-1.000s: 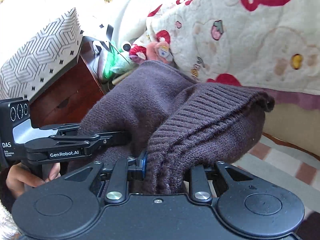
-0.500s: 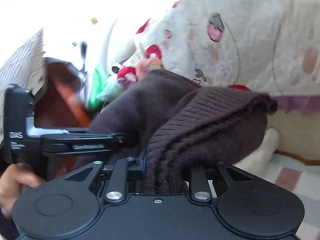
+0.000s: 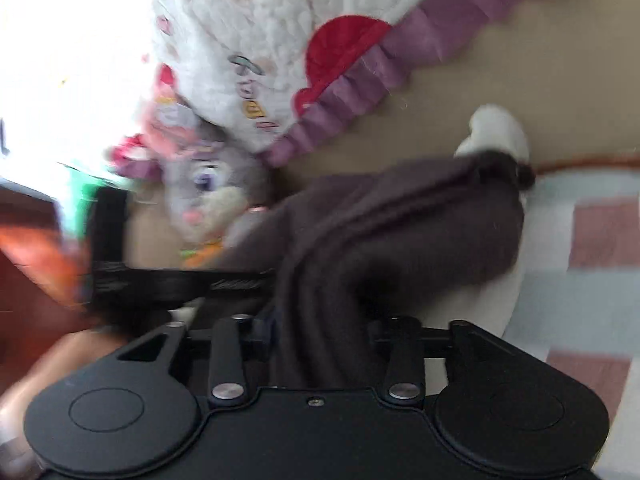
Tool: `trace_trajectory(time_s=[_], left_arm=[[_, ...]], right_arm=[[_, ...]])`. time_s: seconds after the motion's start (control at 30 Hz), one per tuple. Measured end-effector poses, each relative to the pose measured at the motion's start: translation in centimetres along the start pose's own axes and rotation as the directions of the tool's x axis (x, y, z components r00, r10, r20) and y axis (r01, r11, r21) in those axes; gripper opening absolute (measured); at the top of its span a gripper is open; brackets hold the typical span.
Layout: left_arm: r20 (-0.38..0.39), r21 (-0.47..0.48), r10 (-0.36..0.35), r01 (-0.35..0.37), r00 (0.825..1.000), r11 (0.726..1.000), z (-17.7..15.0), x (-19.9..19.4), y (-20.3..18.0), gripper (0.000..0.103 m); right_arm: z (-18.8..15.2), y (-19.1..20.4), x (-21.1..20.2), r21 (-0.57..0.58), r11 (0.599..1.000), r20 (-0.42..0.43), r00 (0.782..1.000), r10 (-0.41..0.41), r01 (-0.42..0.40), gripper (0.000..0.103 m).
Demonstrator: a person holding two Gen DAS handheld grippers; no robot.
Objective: Fold clothes
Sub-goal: 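Carry the lifted sweater bundle with both tools toward the white pillow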
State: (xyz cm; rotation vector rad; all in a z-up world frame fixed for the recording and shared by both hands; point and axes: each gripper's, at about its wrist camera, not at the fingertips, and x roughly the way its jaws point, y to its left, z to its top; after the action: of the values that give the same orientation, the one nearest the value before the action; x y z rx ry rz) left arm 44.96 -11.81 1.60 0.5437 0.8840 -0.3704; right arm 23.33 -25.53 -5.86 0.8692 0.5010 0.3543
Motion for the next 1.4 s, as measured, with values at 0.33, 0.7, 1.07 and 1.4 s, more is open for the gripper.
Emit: trace_trajectory(time_s=[0.33, 0.7, 1.07, 1.4], left_arm=[[0.196, 0.076, 0.047, -0.063, 0.979, 0.995, -2.8, -5.1, 2.2, 0.073], [0.272, -0.437, -0.079, 0.196, 0.959, 0.878, -15.8, -9.9, 10.2, 0.076], [0.329, -0.615, -0.254, 0.411, 0.909, 0.673, -20.1, -4.3, 11.8, 0.076], [0.222, -0.705, -0.141, 0.259, 0.965, 0.661, -17.1, -2.3, 10.4, 0.042]], right_arm=[[-0.9, -2.6, -6.5, -0.081, 0.992, -0.01, 0.995, 0.097, -0.098, 0.071], [-4.7, -1.6, -6.8, -0.104, 0.992, -0.039, 0.997, 0.073, -0.076, 0.09], [-7.2, -2.8, -4.3, -0.1, 0.995, -0.014, 1.0, 0.004, -0.005, 0.09], [-6.9, -2.9, -0.8, 0.088, 0.981, -0.069, 0.981, 0.179, -0.172, 0.044]])
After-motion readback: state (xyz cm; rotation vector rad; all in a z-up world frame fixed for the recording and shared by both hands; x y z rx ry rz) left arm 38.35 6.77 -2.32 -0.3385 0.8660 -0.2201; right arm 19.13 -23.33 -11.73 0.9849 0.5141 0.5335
